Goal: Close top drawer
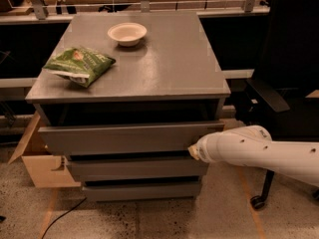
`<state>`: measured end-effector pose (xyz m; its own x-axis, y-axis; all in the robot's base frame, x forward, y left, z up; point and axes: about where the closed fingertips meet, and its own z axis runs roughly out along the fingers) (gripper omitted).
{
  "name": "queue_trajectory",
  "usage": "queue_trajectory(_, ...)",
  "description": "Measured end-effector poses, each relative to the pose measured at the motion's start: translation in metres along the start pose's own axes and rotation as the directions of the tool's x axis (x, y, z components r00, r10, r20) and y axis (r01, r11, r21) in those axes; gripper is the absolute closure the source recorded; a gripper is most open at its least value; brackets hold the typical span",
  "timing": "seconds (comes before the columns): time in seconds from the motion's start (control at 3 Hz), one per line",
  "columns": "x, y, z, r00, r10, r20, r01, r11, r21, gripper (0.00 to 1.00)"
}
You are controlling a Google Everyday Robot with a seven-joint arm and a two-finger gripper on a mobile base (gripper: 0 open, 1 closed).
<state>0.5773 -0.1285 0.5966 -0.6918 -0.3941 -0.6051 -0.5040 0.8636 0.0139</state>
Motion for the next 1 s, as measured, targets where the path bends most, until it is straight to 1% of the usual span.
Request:
queue_trajectory(0.33,-0.016,-0.008,0.004,0.998,0.039,0.048,-0.038,0.999,-0.023,1.0)
queue_trajectory(0.67,-0.017,-0.009,0.002,0.998,0.042,0.039,-0.041,0.9987,-0.03,1.0)
queue_trajectory(1.0,-0.003,-0.008,0.001,0.999,0.052,0.001,-0.052,0.9976,-0.046,1.0)
